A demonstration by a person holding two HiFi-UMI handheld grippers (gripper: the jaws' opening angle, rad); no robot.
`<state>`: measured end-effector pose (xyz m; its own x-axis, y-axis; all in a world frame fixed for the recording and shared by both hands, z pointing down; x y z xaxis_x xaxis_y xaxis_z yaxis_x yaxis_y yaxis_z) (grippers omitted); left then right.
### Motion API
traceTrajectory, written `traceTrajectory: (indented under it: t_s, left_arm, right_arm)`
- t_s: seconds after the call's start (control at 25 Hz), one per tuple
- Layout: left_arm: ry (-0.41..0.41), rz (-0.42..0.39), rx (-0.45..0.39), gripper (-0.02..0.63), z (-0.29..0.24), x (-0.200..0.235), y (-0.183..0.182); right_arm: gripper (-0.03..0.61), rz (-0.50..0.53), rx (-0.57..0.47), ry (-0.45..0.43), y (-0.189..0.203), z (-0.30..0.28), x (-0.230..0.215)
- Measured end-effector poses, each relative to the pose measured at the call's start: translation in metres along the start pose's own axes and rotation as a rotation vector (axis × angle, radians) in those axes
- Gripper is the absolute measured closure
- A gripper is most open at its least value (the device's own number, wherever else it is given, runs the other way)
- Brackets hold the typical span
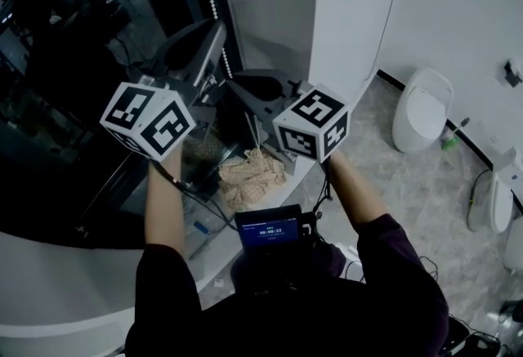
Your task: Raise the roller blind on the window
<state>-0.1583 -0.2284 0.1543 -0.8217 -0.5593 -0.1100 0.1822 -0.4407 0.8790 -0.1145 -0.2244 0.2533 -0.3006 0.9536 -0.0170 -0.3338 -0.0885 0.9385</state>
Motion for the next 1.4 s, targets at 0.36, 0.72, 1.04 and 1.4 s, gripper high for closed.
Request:
traceTrajectory:
  t_s: [0.36,0.72,1.04,1.4]
  left_arm:
    - [0.013,-0.066,0.066,0.597,0.017,-0.010,0.029]
    - [0.009,0.139,0.219,0.597,0.068,-0.042,0.147]
    - [-0.008,0.179,0.237,0.597,0.086,-0.049,0.164]
    - [-0.048,0.217,0.129,0.594,0.090,-0.029,0.128]
  right_arm:
    - [0.531,-0.064,-0.123,0.050,-0.038,0.025,-0.025]
    - [0.480,0.019,-0.177,0.018,-0.132,-0.020,-0.038]
    - [0.561,0.071,-0.165,0.024,-0.132,-0.043,-0.032]
    - [0.565,0.084,-0.169,0.027,-0.120,-0.027,-0.026]
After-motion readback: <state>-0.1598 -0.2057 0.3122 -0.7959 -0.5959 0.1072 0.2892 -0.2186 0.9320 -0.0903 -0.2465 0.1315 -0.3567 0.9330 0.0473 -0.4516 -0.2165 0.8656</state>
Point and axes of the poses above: the fingertips, and each gripper's own axes: z backward along the fingers, x to its left, y out of its underside, the point moved 3 cm from there along z, backward along the fingers, and after that the axes turned 14 degrees about -x, right-handed, at the moved point
